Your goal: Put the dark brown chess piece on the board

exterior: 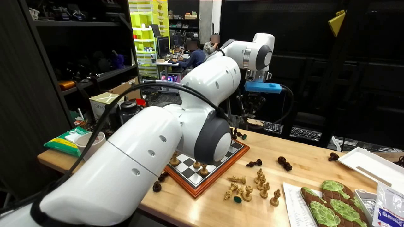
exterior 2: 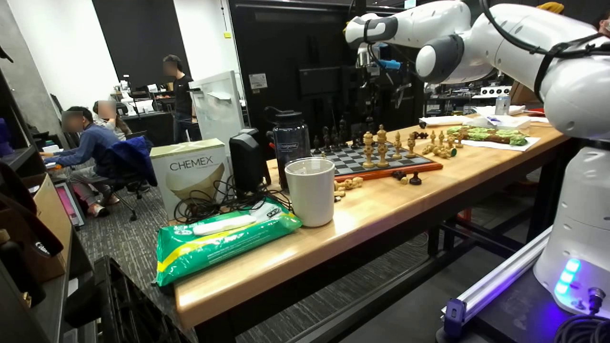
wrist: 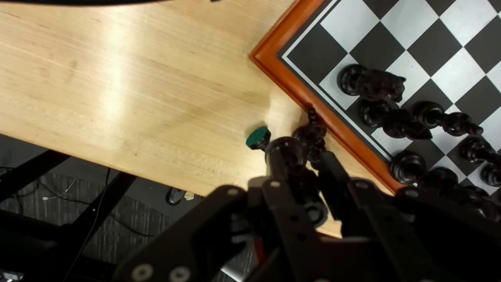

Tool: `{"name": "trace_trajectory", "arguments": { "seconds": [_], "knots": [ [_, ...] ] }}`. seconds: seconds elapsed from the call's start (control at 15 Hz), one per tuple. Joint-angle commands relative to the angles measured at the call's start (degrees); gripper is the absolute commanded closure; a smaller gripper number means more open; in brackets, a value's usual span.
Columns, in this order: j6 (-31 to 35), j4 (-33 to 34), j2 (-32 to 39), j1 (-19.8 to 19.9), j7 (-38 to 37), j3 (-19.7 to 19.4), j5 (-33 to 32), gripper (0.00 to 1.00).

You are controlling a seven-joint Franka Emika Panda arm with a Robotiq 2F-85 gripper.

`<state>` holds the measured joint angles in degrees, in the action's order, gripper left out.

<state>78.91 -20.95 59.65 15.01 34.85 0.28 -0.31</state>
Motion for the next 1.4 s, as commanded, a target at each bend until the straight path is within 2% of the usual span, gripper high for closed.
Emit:
{"name": "trace_trajectory", "arguments": {
  "seconds": [0.0,0.07,0.33,0.93,1.33],
  "knots": [
    [0.4,-1.0,-0.6,0.0,0.0,0.0,0.0,0.73],
    [0.4,-1.0,-0.6,0.0,0.0,0.0,0.0,0.93],
    [1.8,-0.9,-0.6,1.5,-0.3,0.6,1.1,0.93],
    [-2.0,-1.4,-1.7,3.5,-4.8,0.4,1.4,0.93],
    [-10.2,-0.5,-0.4,5.2,-9.4,1.5,3.7,0.93]
  ]
}}
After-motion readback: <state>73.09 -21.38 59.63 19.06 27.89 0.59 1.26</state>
